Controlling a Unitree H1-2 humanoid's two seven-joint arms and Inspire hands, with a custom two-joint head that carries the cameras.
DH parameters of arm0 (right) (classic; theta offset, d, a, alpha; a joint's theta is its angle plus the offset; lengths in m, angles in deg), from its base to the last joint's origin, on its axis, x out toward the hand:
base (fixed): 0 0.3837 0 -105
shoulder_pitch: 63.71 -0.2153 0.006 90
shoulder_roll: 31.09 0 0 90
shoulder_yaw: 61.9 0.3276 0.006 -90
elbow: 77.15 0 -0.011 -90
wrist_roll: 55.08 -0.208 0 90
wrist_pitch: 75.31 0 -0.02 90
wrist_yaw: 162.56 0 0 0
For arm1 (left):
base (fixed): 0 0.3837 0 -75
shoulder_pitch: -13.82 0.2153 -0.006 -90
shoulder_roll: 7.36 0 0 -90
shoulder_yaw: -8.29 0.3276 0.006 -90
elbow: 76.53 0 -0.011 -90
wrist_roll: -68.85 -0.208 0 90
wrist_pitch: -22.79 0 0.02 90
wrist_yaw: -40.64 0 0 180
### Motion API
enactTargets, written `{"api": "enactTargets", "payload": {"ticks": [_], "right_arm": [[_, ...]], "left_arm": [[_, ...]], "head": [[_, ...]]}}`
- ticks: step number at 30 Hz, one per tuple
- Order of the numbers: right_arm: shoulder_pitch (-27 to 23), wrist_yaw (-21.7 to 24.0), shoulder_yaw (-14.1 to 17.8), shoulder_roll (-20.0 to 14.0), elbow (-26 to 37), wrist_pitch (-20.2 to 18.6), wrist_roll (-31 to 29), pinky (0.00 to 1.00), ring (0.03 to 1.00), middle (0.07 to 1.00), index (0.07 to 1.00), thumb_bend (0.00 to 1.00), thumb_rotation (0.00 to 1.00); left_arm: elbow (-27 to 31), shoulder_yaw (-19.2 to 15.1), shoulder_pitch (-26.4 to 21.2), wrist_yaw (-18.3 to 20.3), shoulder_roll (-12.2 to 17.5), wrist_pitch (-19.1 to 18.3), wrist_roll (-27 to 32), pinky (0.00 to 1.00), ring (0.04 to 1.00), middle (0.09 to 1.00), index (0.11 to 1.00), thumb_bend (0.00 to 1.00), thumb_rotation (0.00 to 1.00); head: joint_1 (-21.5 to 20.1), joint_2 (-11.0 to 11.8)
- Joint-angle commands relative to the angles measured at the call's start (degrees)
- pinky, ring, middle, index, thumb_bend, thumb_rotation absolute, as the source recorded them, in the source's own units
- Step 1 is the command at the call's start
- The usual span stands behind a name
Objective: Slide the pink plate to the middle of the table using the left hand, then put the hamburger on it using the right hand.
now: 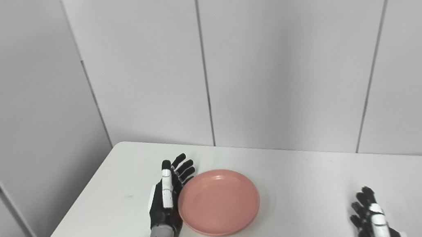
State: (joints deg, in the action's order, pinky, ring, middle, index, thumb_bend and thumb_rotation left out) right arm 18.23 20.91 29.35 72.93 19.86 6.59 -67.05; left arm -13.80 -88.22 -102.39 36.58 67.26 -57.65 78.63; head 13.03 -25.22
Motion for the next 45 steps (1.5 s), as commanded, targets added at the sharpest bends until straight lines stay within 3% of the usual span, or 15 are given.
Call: {"api": "enactTargets", "payload": {"ticks": [1, 4, 10, 24, 28, 33, 40, 45], "right_arm": [[-1.6, 0.9, -0.4, 0.5, -0.3, 1.7, -0.3, 1.0, 1.0, 1.0, 1.0, 0.53, 1.0], [-1.8, 1.5, -0.4, 1.1, -2.4, 4.3, -0.4, 1.0, 1.0, 1.0, 1.0, 0.54, 0.98], [-2.0, 0.6, -1.5, 2.0, -4.2, 7.4, 3.0, 1.0, 1.0, 1.0, 1.0, 0.51, 0.98], [-3.4, -0.3, -2.1, 4.1, -5.3, 6.8, 4.1, 1.0, 1.0, 1.0, 1.0, 0.57, 0.92], [-3.8, -0.5, -2.1, 4.3, -5.8, 7.0, 4.2, 1.0, 1.0, 1.0, 1.0, 0.57, 0.93], [-3.8, -1.7, -1.7, 5.2, -5.2, 6.5, 4.4, 1.0, 1.0, 1.0, 1.0, 0.56, 0.91], [-3.9, -1.6, -1.8, 4.4, -4.7, 6.3, 4.9, 1.0, 1.0, 1.0, 1.0, 0.57, 0.91], [-4.2, -2.1, -1.6, 3.8, -4.7, 8.1, 6.2, 1.0, 1.0, 1.0, 1.0, 0.59, 0.91]], "left_arm": [[0.3, 0.8, 1.6, 1.6, -0.5, -1.3, 0.2, 0.83, 0.852, 0.832, 0.826, 0.83, 1.0], [2.9, 1.7, 3.7, 3.5, -2.2, -3.8, 1.3, 0.89, 0.884, 0.852, 0.844, 0.86, 1.0], [5.3, 3.1, 5.9, 4.1, -4.0, -3.7, 0.2, 0.89, 0.887, 0.865, 0.857, 0.84, 1.0], [12.6, 7.7, 10.4, 5.9, -6.7, -7.9, -1.2, 0.95, 0.954, 0.955, 0.935, 0.78, 1.0], [14.2, 8.5, 11.3, 6.4, -7.2, -9.5, -1.0, 0.98, 0.975, 0.977, 0.957, 0.82, 1.0], [13.4, 9.8, 12.0, 6.3, -7.7, -6.6, -2.2, 0.98, 0.982, 0.988, 0.976, 0.8, 1.0], [13.2, 10.0, 12.0, 6.7, -8.8, -7.3, -1.2, 1.0, 0.997, 1.0, 0.997, 0.76, 1.0], [11.8, 10.6, 11.9, 6.7, -9.2, -5.1, -2.3, 1.0, 1.0, 1.0, 1.0, 0.75, 1.0]], "head": [[-0.1, -0.1], [-4.0, -0.8], [-8.6, -1.5], [-16.6, -4.0], [-17.1, -4.6], [-17.3, -5.3], [-17.1, -5.6], [-16.9, -5.6]]}}
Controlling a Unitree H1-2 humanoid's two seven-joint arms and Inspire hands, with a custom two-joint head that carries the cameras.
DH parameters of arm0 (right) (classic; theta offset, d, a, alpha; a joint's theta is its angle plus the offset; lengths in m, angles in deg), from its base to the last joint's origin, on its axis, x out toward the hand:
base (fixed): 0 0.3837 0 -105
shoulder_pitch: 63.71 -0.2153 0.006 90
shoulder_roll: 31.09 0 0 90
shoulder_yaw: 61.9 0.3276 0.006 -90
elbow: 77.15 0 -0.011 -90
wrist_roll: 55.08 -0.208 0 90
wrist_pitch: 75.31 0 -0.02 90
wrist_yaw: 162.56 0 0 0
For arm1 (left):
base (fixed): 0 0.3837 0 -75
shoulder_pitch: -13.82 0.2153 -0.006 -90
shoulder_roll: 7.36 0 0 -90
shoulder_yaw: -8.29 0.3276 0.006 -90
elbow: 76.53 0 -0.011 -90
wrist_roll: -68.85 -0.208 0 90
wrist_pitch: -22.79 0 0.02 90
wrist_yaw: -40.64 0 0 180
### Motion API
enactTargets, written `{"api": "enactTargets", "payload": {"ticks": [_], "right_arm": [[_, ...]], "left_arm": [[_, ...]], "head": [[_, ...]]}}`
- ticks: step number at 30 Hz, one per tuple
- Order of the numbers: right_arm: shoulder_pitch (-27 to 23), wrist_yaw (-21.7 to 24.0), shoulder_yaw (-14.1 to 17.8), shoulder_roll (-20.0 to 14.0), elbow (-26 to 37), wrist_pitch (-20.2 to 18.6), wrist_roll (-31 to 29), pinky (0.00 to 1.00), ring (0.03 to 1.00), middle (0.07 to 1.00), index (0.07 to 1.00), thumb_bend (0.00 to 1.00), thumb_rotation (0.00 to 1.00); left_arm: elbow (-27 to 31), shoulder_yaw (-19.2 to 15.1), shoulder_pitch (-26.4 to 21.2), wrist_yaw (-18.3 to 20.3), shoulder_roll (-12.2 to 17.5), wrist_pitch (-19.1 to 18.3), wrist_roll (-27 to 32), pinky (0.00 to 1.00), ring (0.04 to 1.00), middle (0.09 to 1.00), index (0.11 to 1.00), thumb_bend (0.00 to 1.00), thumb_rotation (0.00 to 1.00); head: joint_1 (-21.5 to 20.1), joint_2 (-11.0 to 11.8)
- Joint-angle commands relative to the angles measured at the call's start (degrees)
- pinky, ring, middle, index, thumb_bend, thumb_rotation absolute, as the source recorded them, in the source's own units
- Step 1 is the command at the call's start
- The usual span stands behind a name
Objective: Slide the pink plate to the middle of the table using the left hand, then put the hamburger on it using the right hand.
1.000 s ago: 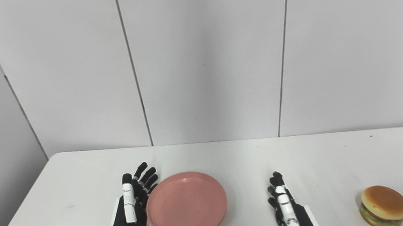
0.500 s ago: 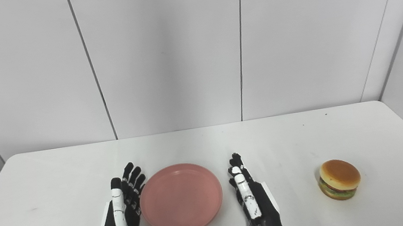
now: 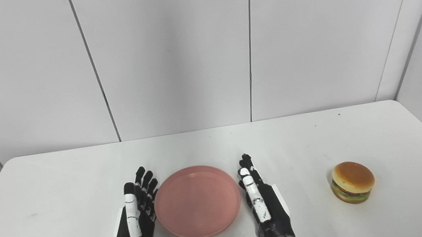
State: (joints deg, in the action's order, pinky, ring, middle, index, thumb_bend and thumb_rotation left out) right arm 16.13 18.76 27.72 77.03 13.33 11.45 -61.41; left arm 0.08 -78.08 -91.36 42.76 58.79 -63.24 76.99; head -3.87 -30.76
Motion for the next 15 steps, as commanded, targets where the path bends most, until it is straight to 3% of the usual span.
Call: {"api": "enactTargets", "payload": {"ticks": [1, 4, 7, 11, 13, 15], "right_arm": [[-2.2, 0.2, 0.2, -0.6, 1.8, 4.2, 0.9, 1.0, 1.0, 1.0, 1.0, 0.6, 0.92], [-3.0, -0.5, 0.7, -1.9, 0.6, 8.4, 2.9, 1.0, 1.0, 0.997, 0.998, 0.63, 0.89], [-4.9, 0.2, 1.3, -7.2, 0.6, 10.0, 6.5, 1.0, 0.999, 0.987, 0.983, 0.7, 0.87], [-6.7, 1.7, 2.5, -13.9, 3.1, 8.1, 9.1, 0.97, 0.934, 0.923, 0.929, 0.77, 0.77], [-7.2, 2.8, 3.2, -17.3, 6.3, 5.3, 9.2, 0.93, 0.918, 0.919, 0.927, 0.75, 0.73], [-7.4, 3.9, 2.9, -21.5, 9.3, 2.7, 13.2, 0.89, 0.904, 0.915, 0.927, 0.72, 0.73]], "left_arm": [[-2.6, 0.7, 0.8, 0.3, -0.7, 1.4, -1.2, 1.0, 1.0, 1.0, 1.0, 0.76, 1.0], [-3.8, 0.9, 0.8, -0.6, -0.9, 2.9, -2.7, 1.0, 1.0, 1.0, 1.0, 0.78, 1.0], [-4.7, 0.8, 0.7, -2.4, -1.2, 4.3, -4.4, 1.0, 1.0, 1.0, 1.0, 0.79, 1.0], [-4.7, 0.5, 0.7, -3.7, -1.6, 3.8, -5.6, 1.0, 1.0, 1.0, 1.0, 0.76, 1.0], [-5.4, 0.4, 0.4, -4.6, -1.6, 4.0, -6.5, 1.0, 1.0, 1.0, 1.0, 0.75, 1.0], [-6.2, 0.1, 0.0, -4.8, -1.5, 4.4, -6.8, 1.0, 1.0, 1.0, 1.0, 0.75, 1.0]], "head": [[0.0, 0.0], [-0.2, 0.1], [-0.7, 0.0], [-1.2, -0.1], [-1.5, 0.1], [-1.9, 0.3]]}}
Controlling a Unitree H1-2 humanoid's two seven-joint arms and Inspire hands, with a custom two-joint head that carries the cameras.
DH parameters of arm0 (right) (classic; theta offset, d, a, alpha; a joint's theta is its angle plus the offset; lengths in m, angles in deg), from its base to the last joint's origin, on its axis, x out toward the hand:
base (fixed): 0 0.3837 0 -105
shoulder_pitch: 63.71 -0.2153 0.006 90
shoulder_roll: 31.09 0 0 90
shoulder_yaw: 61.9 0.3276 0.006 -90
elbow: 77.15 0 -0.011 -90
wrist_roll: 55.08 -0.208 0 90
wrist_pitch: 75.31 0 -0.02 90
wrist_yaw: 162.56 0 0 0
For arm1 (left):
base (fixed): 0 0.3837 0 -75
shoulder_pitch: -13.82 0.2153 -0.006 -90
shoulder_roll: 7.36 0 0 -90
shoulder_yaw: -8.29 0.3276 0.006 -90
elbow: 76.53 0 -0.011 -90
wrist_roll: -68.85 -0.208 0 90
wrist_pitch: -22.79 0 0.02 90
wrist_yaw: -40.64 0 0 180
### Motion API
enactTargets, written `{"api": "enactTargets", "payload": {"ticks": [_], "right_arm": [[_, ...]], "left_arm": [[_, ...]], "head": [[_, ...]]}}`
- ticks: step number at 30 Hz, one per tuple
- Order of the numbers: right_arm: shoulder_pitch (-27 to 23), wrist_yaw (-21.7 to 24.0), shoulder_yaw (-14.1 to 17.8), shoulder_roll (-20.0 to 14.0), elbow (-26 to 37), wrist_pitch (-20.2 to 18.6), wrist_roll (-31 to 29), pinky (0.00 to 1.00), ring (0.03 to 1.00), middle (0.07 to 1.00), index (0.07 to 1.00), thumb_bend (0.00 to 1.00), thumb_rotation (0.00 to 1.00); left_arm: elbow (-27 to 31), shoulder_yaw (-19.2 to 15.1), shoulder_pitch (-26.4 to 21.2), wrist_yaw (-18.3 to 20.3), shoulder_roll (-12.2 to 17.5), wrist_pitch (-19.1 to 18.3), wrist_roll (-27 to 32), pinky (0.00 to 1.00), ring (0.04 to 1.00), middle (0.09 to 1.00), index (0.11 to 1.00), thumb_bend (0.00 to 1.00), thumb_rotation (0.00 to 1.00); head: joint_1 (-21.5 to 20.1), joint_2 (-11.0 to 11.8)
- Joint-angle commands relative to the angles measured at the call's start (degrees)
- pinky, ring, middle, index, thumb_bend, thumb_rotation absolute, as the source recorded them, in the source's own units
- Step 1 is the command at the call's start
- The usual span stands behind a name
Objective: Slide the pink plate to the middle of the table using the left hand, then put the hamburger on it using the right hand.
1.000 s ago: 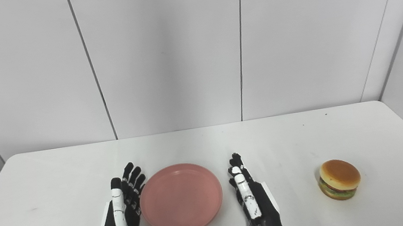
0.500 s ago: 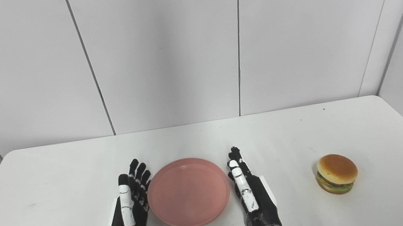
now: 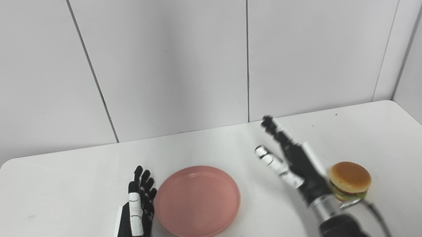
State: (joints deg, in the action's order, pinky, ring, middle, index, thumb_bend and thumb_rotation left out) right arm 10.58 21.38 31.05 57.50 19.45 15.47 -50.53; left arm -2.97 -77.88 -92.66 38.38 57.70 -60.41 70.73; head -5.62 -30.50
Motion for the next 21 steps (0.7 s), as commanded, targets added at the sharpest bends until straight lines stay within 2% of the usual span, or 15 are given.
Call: {"api": "enactTargets", "payload": {"ticks": [1, 2, 3, 5, 7, 8, 11, 13, 14, 18, 21], "right_arm": [[-1.9, 1.7, -0.6, -3.7, 4.0, -1.7, 4.1, 0.86, 0.887, 0.906, 0.922, 0.71, 0.73], [-1.9, 2.0, -0.7, -4.8, 4.6, -2.0, 5.2, 0.83, 0.868, 0.894, 0.913, 0.7, 0.73], [-2.0, 3.4, -0.6, -6.5, 6.4, -4.5, 5.4, 0.82, 0.862, 0.89, 0.91, 0.7, 0.72], [-2.1, 6.2, -0.6, -9.7, 9.3, -9.6, 6.2, 0.83, 0.9, 0.903, 0.89, 0.74, 0.59], [-2.0, 8.7, -1.1, -13.1, 11.6, -13.0, 9.0, 0.83, 0.919, 0.913, 0.887, 0.75, 0.55], [-1.9, 9.5, -1.4, -14.4, 12.4, -14.0, 10.5, 0.83, 0.914, 0.905, 0.869, 0.76, 0.49], [-1.6, 11.0, -1.3, -17.2, 12.9, -15.3, 12.3, 0.86, 0.918, 0.906, 0.858, 0.76, 0.38], [-1.4, 11.2, -1.2, -18.4, 12.8, -16.1, 13.8, 0.83, 0.903, 0.9, 0.848, 0.77, 0.32], [-1.3, 11.3, -1.2, -19.2, 12.2, -16.0, 14.6, 0.77, 0.87, 0.892, 0.844, 0.78, 0.28], [-1.3, 12.4, -1.7, -21.4, 10.7, -16.5, 17.9, 0.73, 0.84, 0.883, 0.849, 0.8, 0.26], [-1.7, 13.2, -2.4, -22.7, 8.7, -16.5, 19.9, 0.73, 0.853, 0.884, 0.854, 0.82, 0.25]], "left_arm": [[-3.4, -0.2, 1.1, -0.4, -0.4, 1.8, -0.5, 1.0, 1.0, 1.0, 1.0, 0.74, 1.0], [-3.6, -0.2, 1.0, -0.4, -0.3, 1.9, -0.5, 1.0, 1.0, 1.0, 1.0, 0.74, 1.0], [-3.4, -0.3, 1.1, -0.4, -0.2, 1.6, -0.5, 1.0, 1.0, 1.0, 1.0, 0.74, 1.0], [-2.9, -0.5, 1.3, -0.5, -0.1, 1.2, -0.5, 1.0, 1.0, 1.0, 1.0, 0.73, 1.0], [-2.7, -0.7, 1.5, -0.2, 0.2, 1.3, -0.2, 1.0, 1.0, 1.0, 1.0, 0.72, 1.0], [-2.6, -0.8, 1.5, 0.0, 0.3, 1.3, -0.1, 1.0, 1.0, 1.0, 1.0, 0.72, 1.0], [-2.5, -0.8, 1.6, 0.3, 1.0, 1.1, -0.5, 1.0, 1.0, 1.0, 1.0, 0.72, 1.0], [-2.4, -0.9, 1.6, 0.2, 1.3, 0.9, -0.5, 1.0, 1.0, 1.0, 1.0, 0.72, 1.0], [-2.3, -1.0, 1.6, 0.4, 1.5, 0.8, -0.3, 1.0, 1.0, 1.0, 1.0, 0.71, 1.0], [-2.1, -1.0, 1.7, 1.0, 2.3, 0.2, 0.0, 1.0, 1.0, 1.0, 1.0, 0.72, 1.0], [-1.6, -0.9, 1.7, 1.5, 3.0, -0.6, -0.1, 1.0, 1.0, 1.0, 1.0, 0.75, 1.0]], "head": [[-1.0, 0.1], [-1.0, 0.1], [-2.3, 0.3], [-3.2, 0.4], [-4.1, 0.7], [-4.3, 0.8], [-5.7, 1.2], [-6.6, 1.3], [-7.1, 1.2], [-8.6, 1.0], [-8.9, 0.9]]}}
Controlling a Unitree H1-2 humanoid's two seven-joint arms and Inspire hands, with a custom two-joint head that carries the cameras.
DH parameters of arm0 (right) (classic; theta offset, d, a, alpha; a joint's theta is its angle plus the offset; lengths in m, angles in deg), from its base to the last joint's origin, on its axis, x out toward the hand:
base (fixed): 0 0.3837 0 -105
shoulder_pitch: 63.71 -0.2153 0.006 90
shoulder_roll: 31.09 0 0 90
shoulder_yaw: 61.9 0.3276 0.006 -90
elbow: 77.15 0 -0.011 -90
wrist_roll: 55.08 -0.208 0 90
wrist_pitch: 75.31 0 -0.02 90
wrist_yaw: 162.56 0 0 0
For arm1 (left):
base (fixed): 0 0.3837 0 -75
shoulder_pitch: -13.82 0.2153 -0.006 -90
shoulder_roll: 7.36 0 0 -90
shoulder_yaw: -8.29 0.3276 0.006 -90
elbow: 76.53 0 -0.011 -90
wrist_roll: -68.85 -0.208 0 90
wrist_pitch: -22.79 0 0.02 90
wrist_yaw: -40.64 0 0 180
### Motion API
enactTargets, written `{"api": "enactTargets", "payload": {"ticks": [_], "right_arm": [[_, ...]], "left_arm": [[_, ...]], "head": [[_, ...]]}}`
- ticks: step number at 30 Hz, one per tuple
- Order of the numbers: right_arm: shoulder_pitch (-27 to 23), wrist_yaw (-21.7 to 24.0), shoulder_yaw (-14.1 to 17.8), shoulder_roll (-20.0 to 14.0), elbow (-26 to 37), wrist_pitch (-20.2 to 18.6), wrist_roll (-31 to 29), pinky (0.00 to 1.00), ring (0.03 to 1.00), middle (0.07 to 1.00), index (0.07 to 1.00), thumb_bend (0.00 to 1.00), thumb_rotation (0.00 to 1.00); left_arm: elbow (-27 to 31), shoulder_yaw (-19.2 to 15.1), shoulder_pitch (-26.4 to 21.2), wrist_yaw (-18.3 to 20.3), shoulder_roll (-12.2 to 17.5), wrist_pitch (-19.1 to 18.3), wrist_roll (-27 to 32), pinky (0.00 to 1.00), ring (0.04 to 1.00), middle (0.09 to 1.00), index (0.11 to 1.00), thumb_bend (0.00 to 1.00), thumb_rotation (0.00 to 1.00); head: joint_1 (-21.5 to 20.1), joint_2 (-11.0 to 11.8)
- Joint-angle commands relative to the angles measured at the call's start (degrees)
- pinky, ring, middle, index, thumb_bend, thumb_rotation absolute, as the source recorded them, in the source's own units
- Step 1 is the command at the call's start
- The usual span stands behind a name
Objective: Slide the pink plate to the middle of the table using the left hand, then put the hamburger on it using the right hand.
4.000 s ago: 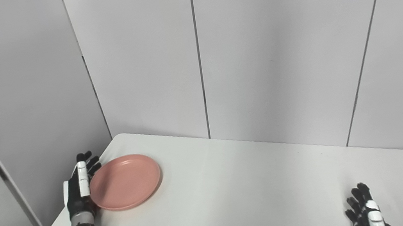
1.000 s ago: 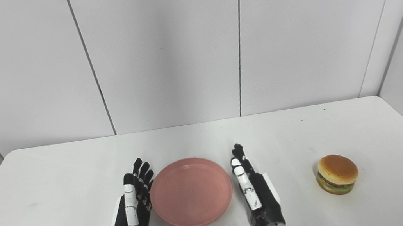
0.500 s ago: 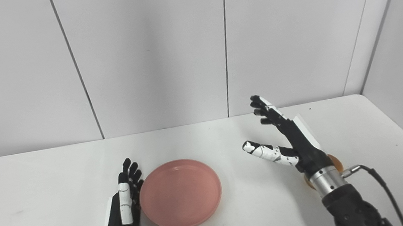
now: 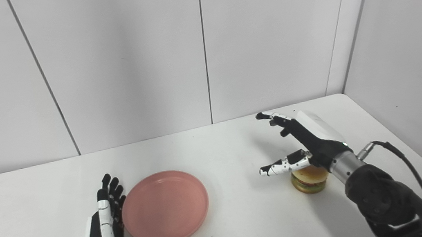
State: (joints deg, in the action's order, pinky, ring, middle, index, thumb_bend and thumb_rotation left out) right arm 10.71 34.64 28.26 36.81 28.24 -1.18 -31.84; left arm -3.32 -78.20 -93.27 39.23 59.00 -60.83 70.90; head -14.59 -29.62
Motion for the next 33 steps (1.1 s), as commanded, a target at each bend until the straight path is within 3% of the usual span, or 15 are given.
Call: {"api": "enactTargets", "payload": {"ticks": [1, 13, 18, 28, 33], "right_arm": [[-1.9, 0.4, 0.0, -2.7, -0.7, 0.4, 1.8, 0.75, 0.865, 0.875, 0.86, 0.81, 0.27], [-2.6, 3.5, -2.4, -6.3, -5.4, 0.2, 8.9, 0.92, 0.932, 0.898, 0.862, 0.88, 0.44], [-2.0, 5.0, -2.6, -7.0, -6.5, -0.2, 9.2, 0.95, 0.945, 0.914, 0.872, 0.86, 0.46], [-2.2, 5.8, -3.9, -6.7, -10.9, -0.1, 9.9, 0.93, 0.941, 0.915, 0.879, 0.84, 0.35], [-2.5, 5.9, -3.2, -5.2, -12.7, -1.1, 7.3, 0.87, 0.944, 0.928, 0.859, 0.81, 0.17]], "left_arm": [[-1.3, -0.5, 2.4, 0.7, 2.0, -0.1, -0.4, 1.0, 1.0, 1.0, 1.0, 0.75, 1.0], [-1.3, -0.7, 2.3, 1.9, 2.3, -0.1, 0.6, 1.0, 1.0, 1.0, 1.0, 0.73, 1.0], [-1.5, -0.7, 2.3, 1.7, 2.2, 0.1, 0.1, 1.0, 1.0, 1.0, 1.0, 0.73, 1.0], [-1.7, -0.6, 2.4, 1.0, 1.6, 1.2, -0.3, 1.0, 1.0, 1.0, 1.0, 0.74, 1.0], [-1.2, -0.5, 2.5, 0.1, 1.4, -0.2, -1.1, 1.0, 1.0, 1.0, 1.0, 0.75, 1.0]], "head": [[-0.2, -0.1], [-0.4, -0.2], [0.0, -0.2], [0.1, -0.4], [0.3, -0.5]]}}
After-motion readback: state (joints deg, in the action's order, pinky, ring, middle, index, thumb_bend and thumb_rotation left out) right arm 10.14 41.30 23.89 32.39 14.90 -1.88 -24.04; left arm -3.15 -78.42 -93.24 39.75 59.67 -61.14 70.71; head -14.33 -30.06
